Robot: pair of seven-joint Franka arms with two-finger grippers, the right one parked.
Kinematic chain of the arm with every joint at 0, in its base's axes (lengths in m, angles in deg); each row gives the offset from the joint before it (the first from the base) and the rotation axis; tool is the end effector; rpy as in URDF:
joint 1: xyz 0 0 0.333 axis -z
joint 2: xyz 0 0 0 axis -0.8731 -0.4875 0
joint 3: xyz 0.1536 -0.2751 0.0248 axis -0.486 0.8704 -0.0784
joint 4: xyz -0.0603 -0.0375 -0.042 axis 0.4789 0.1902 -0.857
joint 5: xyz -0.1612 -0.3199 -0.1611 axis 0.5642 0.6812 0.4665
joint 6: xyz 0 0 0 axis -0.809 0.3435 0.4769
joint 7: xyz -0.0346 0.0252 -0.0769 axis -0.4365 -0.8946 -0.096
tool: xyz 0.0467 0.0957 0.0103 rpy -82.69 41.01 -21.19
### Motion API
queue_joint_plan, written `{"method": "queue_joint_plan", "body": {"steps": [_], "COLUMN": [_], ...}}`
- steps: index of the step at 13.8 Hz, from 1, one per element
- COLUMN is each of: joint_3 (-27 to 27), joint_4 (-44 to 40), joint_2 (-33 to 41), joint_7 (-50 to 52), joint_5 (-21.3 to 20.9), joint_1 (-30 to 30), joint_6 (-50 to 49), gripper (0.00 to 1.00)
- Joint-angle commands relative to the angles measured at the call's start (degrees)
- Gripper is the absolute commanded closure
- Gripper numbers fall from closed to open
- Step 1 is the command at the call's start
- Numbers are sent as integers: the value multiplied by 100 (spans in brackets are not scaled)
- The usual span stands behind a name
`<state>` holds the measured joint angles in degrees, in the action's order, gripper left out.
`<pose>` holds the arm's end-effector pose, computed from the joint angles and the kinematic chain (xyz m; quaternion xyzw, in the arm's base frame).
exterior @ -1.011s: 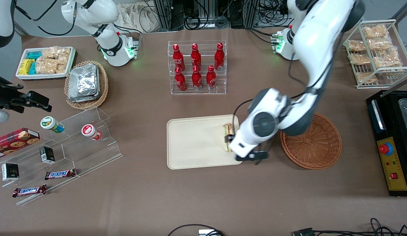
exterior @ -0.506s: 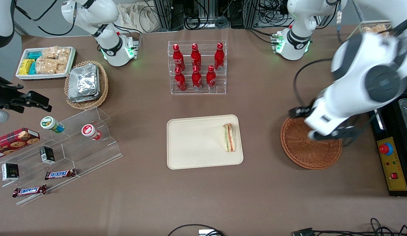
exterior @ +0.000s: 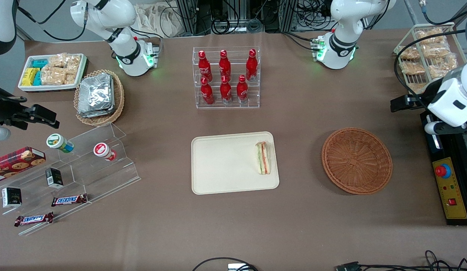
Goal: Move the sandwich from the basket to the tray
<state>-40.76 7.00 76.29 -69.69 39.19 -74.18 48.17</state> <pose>0.5688 -0.0272 0.5926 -0.9906 -0.0253 0.1324 0.0227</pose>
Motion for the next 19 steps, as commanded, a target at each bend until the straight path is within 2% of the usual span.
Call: {"method": "queue_joint_plan", "body": {"steps": [1,8,13,15,17,19], "joint_3": [55,90,55,-311,-1110,-1342], "joint_4": [630,1623,1712,1651,1563,1545], "joint_2": [375,982,1097,1097,1062,1062], "joint_7": [-40,-48,-286,-286,-373,-575], "joint_5": [8,51,95,78,95,96], "joint_1": [-62,0,78,446,1201,1389], "joint_6": [277,1095,1254,1254,1254,1254], "gripper": [0,0,0,0,0,0]}}
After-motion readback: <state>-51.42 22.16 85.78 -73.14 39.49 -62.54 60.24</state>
